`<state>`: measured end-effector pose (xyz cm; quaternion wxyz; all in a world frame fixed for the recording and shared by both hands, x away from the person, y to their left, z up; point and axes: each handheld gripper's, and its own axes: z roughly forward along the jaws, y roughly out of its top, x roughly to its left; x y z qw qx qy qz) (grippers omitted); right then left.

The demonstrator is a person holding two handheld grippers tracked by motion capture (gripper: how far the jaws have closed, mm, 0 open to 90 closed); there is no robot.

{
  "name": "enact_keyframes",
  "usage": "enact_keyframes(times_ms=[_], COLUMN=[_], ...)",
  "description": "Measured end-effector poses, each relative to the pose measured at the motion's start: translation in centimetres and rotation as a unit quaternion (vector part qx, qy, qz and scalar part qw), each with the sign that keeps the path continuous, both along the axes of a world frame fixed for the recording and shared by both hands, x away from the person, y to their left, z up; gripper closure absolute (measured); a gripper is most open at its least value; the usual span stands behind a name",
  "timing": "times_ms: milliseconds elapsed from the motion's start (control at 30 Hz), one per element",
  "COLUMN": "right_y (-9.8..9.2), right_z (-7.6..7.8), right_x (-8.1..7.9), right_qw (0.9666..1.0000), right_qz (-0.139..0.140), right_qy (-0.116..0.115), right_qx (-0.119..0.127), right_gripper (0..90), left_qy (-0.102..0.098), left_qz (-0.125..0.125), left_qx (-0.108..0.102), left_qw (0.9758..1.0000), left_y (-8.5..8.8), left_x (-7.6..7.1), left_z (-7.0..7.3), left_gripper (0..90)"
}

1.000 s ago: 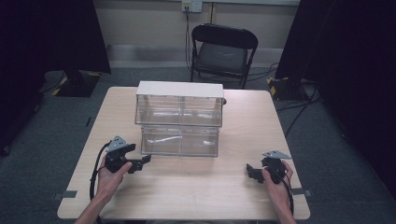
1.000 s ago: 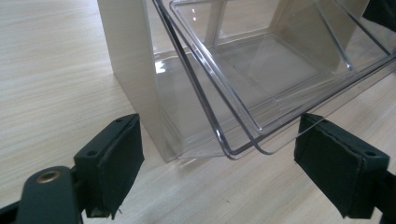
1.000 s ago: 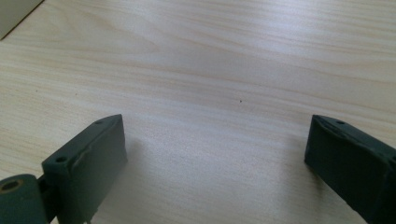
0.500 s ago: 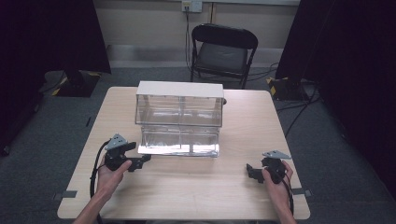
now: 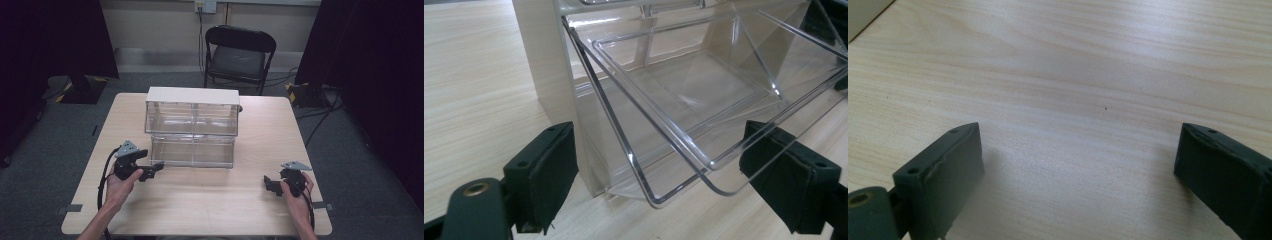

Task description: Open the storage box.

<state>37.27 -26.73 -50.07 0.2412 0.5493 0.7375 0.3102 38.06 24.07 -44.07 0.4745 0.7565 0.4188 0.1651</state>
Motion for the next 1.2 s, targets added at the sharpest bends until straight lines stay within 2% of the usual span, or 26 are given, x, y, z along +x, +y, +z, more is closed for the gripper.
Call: enact_keyframes(times_ms=[33, 133, 200, 533, 667, 700, 733, 800, 900, 1200], right_y=[0.0, 0.0, 0.0, 0.0, 0.0, 0.0, 0.0, 0.0, 0.0, 0.0], right_z=[0.0, 0.0, 0.0, 0.0, 0.0, 0.0, 0.0, 0.0, 0.0, 0.0], right_x=[0.0, 0.0, 0.0, 0.0, 0.0, 0.0, 0.0, 0.0, 0.0, 0.0], right_qw=[1.0, 1.0, 1.0, 1.0, 1.0, 1.0, 1.0, 1.0, 1.0, 1.0], right_qz=[0.0, 0.001, 0.001, 0.001, 0.001, 0.002, 0.002, 0.0, 0.001, 0.0], right_qy=[0.0, 0.001, 0.001, 0.0, 0.001, 0.001, 0.001, 0.0, 0.0, 0.0], right_qx=[0.0, 0.0, 0.0, 0.0, 0.0, 0.001, 0.001, 0.0, 0.0, 0.0], right_gripper=[4.8, 4.7, 4.8, 4.7, 4.8, 4.7, 4.7, 4.7, 4.7, 4.7], left_qy=[-0.004, -0.001, -0.003, -0.005, -0.013, -0.015, -0.017, -0.017, -0.015, -0.017], left_qz=[0.003, 0.007, 0.007, 0.006, 0.004, 0.005, 0.008, 0.009, 0.005, 0.001], left_qx=[0.002, -0.008, 0.0, 0.011, 0.005, 0.012, 0.009, 0.004, 0.013, 0.01], left_qw=[1.0, 0.9999, 1.0, 0.9999, 0.9999, 0.9998, 0.9998, 0.9998, 0.9998, 0.9998], left_y=[0.0, 0.0, 0.0, -0.1, -0.2, -0.2, -0.2, -0.1, -0.1, -0.9], left_x=[0.0, 0.2, 0.2, 0.3, 0.5, 0.6, 0.7, 0.7, 0.8, 0.7], left_z=[0.0, 0.0, 0.0, 0.4, 1.0, 1.1, 1.2, 1.3, 1.2, 1.3], left_gripper=[15.4, 15.5, 15.5, 15.6, 15.6, 15.7, 16.0, 15.8, 15.7, 16.1])
